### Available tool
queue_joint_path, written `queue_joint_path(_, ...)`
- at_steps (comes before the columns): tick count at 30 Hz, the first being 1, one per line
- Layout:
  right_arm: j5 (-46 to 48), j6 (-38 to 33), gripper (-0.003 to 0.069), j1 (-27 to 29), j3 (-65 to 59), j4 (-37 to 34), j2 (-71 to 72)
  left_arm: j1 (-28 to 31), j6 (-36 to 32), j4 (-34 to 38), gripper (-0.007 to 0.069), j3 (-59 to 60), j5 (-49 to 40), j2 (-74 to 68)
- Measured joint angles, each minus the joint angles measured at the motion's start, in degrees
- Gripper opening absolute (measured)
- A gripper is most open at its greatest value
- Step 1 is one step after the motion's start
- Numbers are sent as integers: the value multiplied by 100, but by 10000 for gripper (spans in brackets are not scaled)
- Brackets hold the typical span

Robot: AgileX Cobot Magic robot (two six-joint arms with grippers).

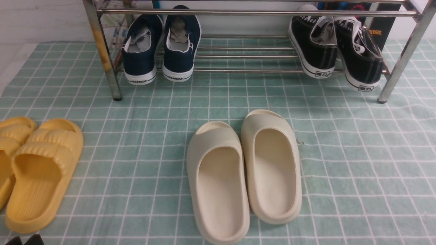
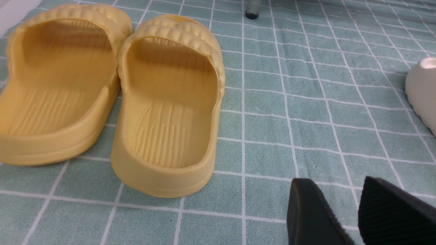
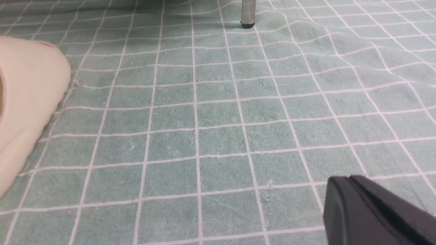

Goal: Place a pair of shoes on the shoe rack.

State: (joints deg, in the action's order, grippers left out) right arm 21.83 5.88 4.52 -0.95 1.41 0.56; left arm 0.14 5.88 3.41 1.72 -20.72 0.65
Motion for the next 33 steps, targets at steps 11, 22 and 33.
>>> queue_joint_path(11,0,0,35,0,0,0,0,0,0,0,237,0,0,0)
queue_joint_path(22,0,0,45,0,0,0,0,0,0,0,237,0,0,0)
queue_joint_path(33,0,0,47,0,0,0,0,0,0,0,237,0,0,0)
